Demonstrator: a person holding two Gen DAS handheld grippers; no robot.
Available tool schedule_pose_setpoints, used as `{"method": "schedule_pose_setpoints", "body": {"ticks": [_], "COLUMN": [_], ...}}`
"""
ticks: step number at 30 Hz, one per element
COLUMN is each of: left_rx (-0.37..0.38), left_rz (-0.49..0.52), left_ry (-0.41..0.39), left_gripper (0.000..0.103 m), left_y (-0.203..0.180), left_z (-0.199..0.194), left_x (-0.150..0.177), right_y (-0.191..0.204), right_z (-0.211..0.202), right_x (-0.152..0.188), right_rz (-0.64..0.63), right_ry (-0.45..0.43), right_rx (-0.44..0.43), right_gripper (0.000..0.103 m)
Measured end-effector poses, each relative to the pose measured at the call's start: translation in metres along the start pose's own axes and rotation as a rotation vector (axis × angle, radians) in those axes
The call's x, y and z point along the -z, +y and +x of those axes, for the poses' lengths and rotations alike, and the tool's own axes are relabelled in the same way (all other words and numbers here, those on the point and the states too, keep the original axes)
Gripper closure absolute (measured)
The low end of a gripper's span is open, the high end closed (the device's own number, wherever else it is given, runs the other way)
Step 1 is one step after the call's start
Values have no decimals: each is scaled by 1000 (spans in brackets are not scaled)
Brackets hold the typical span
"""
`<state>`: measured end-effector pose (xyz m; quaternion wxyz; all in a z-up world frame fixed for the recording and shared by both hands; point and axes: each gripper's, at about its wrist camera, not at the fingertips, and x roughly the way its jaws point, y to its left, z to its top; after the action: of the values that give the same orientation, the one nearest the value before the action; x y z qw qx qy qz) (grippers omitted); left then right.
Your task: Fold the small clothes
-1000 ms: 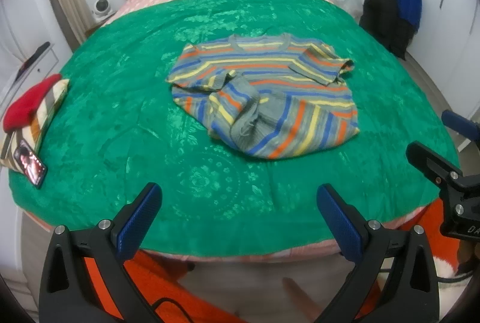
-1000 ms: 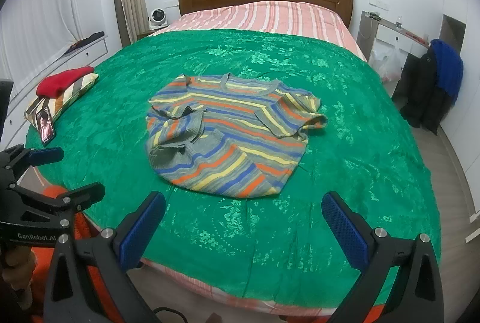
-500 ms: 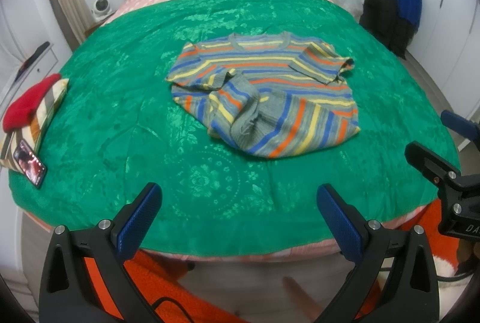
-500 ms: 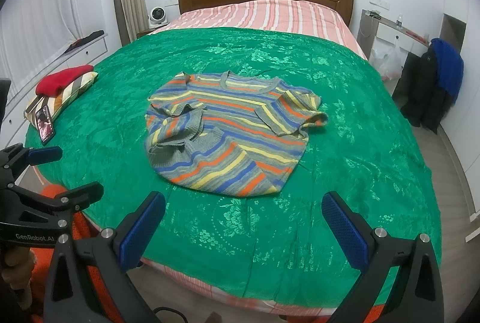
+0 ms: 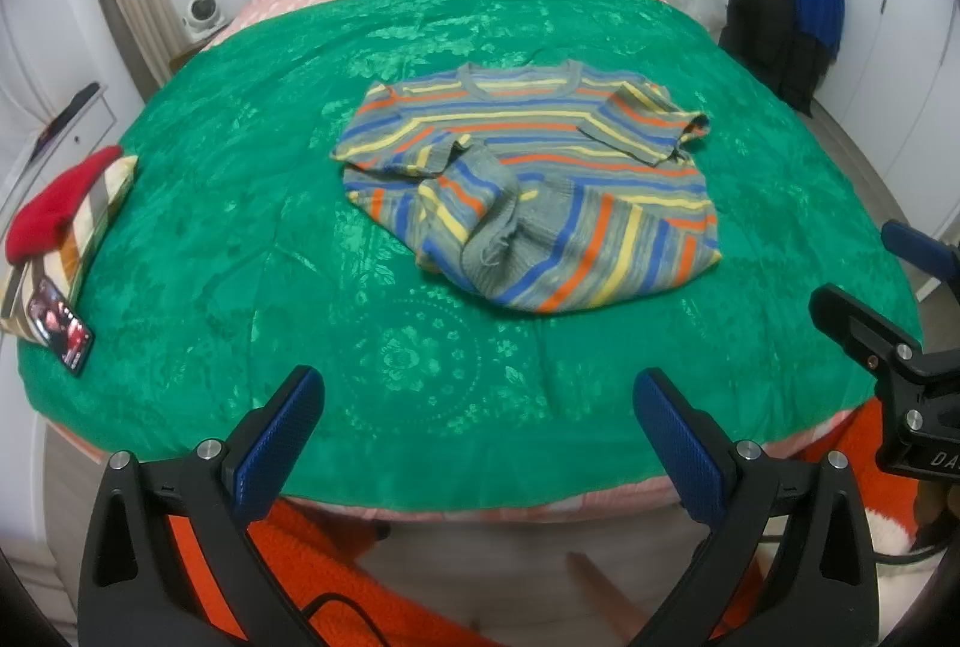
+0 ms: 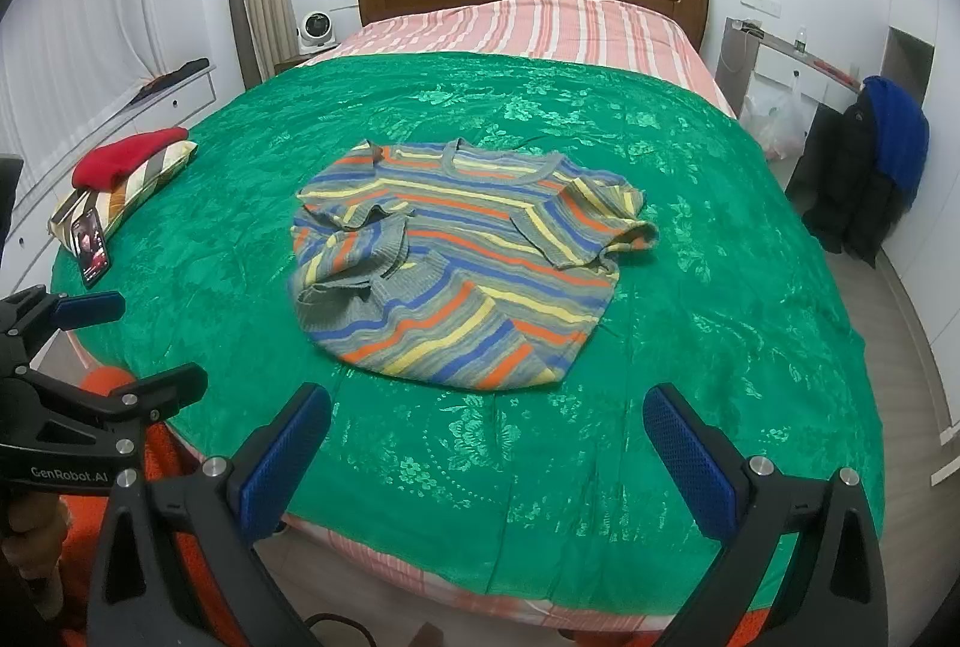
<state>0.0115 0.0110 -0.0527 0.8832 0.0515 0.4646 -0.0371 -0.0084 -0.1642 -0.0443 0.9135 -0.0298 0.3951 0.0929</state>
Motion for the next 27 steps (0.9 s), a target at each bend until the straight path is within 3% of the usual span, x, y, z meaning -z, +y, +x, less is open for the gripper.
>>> {"method": "schedule_pose_setpoints", "body": {"ticks": [12, 16, 19, 23, 27], "left_rx": [-7, -22, 0, 50, 106], "left_rz": [16, -59, -110, -115, -127], "left_ry": [1, -6, 26, 55, 73], "left_gripper": [0, 0, 0, 1, 1], "left_y": [4, 48, 77, 81, 72], "left_z": [1, 9, 26, 41, 45], "left_x": [1, -1, 3, 10, 12], "right_y": [2, -10, -26, -30, -12], "right_z": [0, 8, 40, 97, 167], "right_x": [1, -1, -3, -17, -51], "right_rz": [-6, -61, -84, -94, -165], "right_ry": [3, -60, -13, 72, 134], "right_rx": [-7, -61, -61, -231, -255], "right_gripper": [0, 0, 0, 2, 21]}}
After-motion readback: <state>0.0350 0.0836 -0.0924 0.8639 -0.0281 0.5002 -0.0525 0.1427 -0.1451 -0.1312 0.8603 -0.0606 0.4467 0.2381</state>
